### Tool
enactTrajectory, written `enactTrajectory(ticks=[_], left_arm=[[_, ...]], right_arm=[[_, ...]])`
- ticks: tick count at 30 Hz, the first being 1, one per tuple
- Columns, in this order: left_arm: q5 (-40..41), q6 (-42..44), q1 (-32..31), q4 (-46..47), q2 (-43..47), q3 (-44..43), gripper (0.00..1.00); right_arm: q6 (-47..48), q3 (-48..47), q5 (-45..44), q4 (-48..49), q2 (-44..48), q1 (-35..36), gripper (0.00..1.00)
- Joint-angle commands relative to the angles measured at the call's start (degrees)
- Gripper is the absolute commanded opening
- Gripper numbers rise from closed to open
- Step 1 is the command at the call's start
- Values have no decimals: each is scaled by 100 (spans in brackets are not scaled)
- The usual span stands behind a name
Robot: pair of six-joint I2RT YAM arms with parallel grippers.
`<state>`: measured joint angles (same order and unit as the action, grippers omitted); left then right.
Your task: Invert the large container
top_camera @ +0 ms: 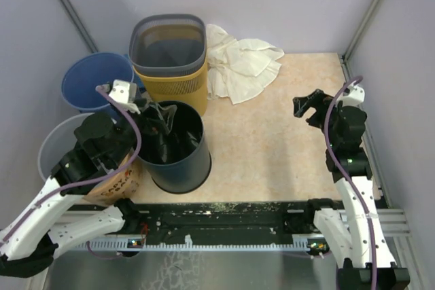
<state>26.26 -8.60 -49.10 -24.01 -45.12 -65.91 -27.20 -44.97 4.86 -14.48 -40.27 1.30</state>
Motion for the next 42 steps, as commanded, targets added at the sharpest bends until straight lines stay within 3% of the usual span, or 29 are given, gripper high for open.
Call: enactTrajectory(ticks=[1, 8, 13, 17, 24, 32, 42], left_arm=[[422, -256, 15, -403, 257, -5, 100], [483, -388, 18, -499, 291, 44, 100], [266, -219, 17, -367, -328, -518, 100], [1008, -122, 110, -827, -1704, -1813, 100], [-1037, 4, 1400, -1172, -3654, -4237, 100], [-1996, -169, 1623, -1839, -5777, -6525, 100], [-1488, -36, 1623, -1905, -6359, -6462, 95]], right_arm=[[-270, -89, -210, 288, -125, -34, 93], [-464, 149, 239, 574, -212, -33, 93], [-583, 130, 481, 561, -416, -33, 93], [-595, -3, 562, 319, -606, -33, 93], [-195, -285, 376, -418, -767, -33, 94], [11, -238, 261, -627, -541, -33, 94], [-29, -161, 371, -593, -521, -33, 94]])
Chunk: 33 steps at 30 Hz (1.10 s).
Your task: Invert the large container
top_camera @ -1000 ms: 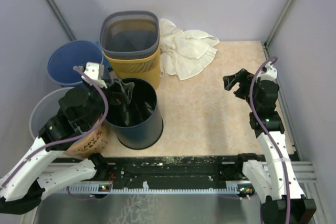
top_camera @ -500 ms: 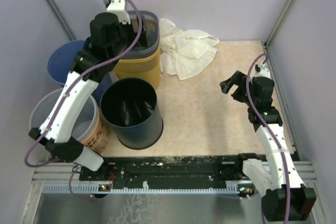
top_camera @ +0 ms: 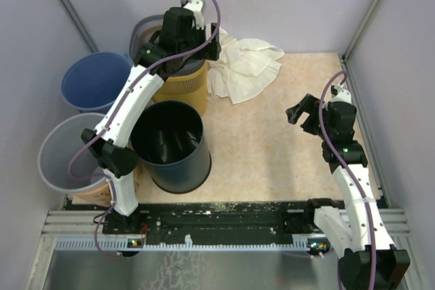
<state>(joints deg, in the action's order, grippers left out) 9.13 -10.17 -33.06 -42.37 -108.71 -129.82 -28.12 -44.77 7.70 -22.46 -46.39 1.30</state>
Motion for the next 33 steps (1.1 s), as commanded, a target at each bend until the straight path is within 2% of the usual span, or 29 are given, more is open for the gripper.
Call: enactTrajectory(ticks=[1, 9, 12, 15, 19, 27, 30, 33], left_arm=[[248, 133, 14, -70, -31, -58, 93], [375, 307, 19, -113, -147, 42, 61], [415, 358, 25, -149, -176, 127, 55], [450, 386, 28, -175, -215, 189, 52], [425, 406, 28, -175, -260, 204, 42], [440, 535, 28, -137, -43, 204, 8], [403, 744, 27, -86, 170, 206, 0], [354, 971, 25, -26, 439, 222, 0]], right_arm=[[51, -181, 109, 222, 79, -38, 94], [-11, -225, 168, 208, 51, -29, 94], [-22, -225, 153, 201, 59, -33, 94], [-52, -207, 161, 201, 53, -36, 94], [-58, -186, 270, 229, 64, -38, 95], [-37, -172, 389, 304, 100, -33, 95], [-67, -188, 455, 315, 95, -33, 95], [-140, -183, 790, 477, 95, -33, 95]])
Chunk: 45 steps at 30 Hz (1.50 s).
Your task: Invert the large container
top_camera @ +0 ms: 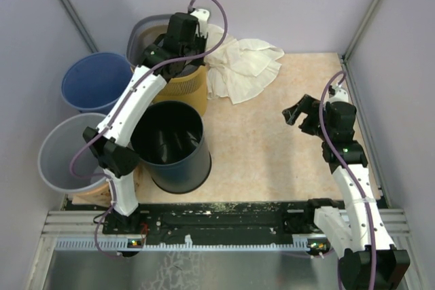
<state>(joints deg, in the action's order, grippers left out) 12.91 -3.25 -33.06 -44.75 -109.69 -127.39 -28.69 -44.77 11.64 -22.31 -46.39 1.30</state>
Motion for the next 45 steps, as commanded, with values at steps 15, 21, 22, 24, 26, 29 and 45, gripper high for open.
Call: enactTrajectory(ticks=[15, 21, 22, 24, 26, 29, 45], left_arm=[[-8, 1637, -33, 936, 1789, 657, 0], [68, 1903, -154, 939, 1907, 532, 0], [127, 1973, -216, 941, 1907, 461, 0], [306, 2190, -373, 924, 1886, 256, 0], [611, 2485, -610, 940, 1835, 27, 0], [1333, 3014, -1046, 1181, 1811, -177, 0], [2304, 3642, -1948, 2058, 2471, -230, 0]], right_arm=[[-1228, -645, 929, 2556, -664, 1653, 95], [-1934, -499, 885, 3599, -1566, 2180, 95], [-2013, -469, 874, 3741, -1712, 2234, 94], [-2162, -462, 850, 3933, -2026, 2335, 94], [-2260, -464, 805, 4100, -2269, 2441, 94], [-2341, -557, 776, 4294, -2645, 2536, 94], [-2687, -1974, 839, 4758, -5116, 2707, 92]])
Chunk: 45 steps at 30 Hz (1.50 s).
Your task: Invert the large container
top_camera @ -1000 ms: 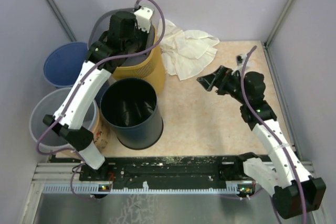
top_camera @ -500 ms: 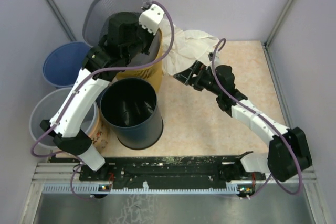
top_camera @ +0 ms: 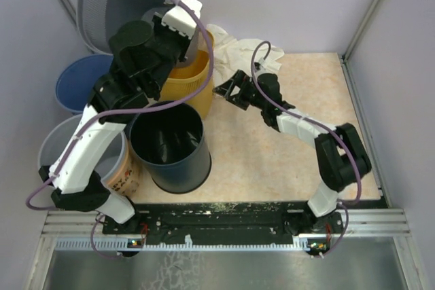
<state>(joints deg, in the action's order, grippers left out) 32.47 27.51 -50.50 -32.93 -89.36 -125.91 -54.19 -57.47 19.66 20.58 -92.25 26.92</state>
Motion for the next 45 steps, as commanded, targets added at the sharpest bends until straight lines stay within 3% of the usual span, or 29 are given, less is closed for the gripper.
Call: enactTrajectory(ticks=[1, 9, 13, 16, 21, 28, 32, 40, 45], left_arm=[[402, 570, -258, 876, 471, -411, 0], [621, 658, -887, 877, 777, -517, 0], [314, 433, -1094, 867, 952, -534, 0], [-139, 162, -1119, 867, 1048, -573, 0], [-792, -162, -1129, 916, 986, -586, 0], [-2072, -865, -1125, 985, 562, -689, 0], [-2868, -1465, -1124, 1060, 205, -703, 0], [-3867, -2681, -1119, 1106, -602, -511, 0], [-4094, -2903, -1106, 928, -1121, -348, 0]], right_arm=[[-150, -875, 50, 436, -730, 166, 92], [-221, -2036, 315, 120, -1766, 409, 92], [-44, -1858, 360, 10, -1494, 367, 92], [279, -1490, 289, -351, -898, 208, 92], [1230, -488, -553, -1999, 814, -564, 95], [2272, -418, -3009, -4881, 3184, -2023, 99], [2404, -966, -4870, -6045, 4071, -2243, 99], [3504, -1939, -5876, -6053, 5258, -2252, 94], [4024, -2152, -6026, -5605, 5876, -2248, 91]])
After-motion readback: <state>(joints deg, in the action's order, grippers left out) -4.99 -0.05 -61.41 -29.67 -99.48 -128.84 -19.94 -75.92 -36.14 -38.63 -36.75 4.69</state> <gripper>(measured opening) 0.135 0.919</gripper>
